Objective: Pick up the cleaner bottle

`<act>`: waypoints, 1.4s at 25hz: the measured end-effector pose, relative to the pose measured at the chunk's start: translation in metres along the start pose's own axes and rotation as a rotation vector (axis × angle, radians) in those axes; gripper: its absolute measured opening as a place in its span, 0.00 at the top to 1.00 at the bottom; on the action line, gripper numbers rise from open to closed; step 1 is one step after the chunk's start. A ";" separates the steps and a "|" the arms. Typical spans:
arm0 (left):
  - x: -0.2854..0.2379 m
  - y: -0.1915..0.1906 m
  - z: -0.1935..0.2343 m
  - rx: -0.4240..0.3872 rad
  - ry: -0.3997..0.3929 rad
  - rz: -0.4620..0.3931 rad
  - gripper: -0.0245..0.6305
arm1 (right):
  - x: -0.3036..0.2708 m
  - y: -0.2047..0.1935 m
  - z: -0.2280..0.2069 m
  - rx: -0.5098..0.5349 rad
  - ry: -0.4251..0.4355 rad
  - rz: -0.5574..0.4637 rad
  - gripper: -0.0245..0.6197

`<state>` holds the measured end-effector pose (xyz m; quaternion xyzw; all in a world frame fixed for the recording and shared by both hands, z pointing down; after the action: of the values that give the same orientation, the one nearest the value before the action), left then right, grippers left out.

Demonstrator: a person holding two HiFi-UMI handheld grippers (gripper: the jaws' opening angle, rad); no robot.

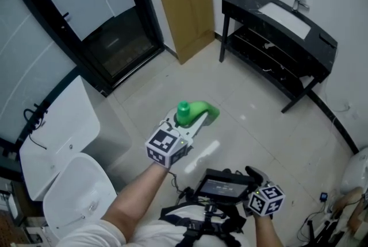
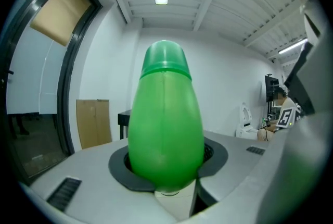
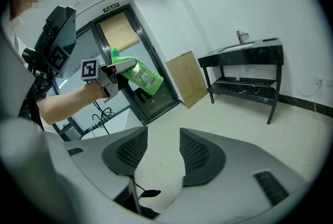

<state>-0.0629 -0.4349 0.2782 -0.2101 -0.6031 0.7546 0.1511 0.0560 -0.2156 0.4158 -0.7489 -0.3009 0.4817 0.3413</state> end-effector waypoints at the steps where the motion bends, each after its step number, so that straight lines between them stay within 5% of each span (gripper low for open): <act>1: 0.004 0.004 -0.002 -0.005 -0.001 -0.010 0.72 | 0.001 0.002 0.002 0.004 0.001 -0.005 0.65; 15: 0.075 0.049 -0.026 -0.021 0.033 -0.124 0.72 | 0.022 0.011 0.033 0.045 0.049 -0.057 0.65; 35: 0.147 0.018 -0.050 0.009 -0.002 -0.117 0.72 | 0.060 0.022 0.062 0.068 -0.012 -0.109 0.65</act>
<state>-0.1649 -0.3261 0.2315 -0.1731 -0.6112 0.7473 0.1953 0.0226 -0.1673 0.3485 -0.7166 -0.3267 0.4767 0.3906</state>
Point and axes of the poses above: the fingertips, and each gripper's own axes: x backward along the fingers, z to its left, y out of its top, the point moved 2 cm from there along x, backward along the fingers, and after that the axes turned 9 degrees about x, right-handed, at the moved point
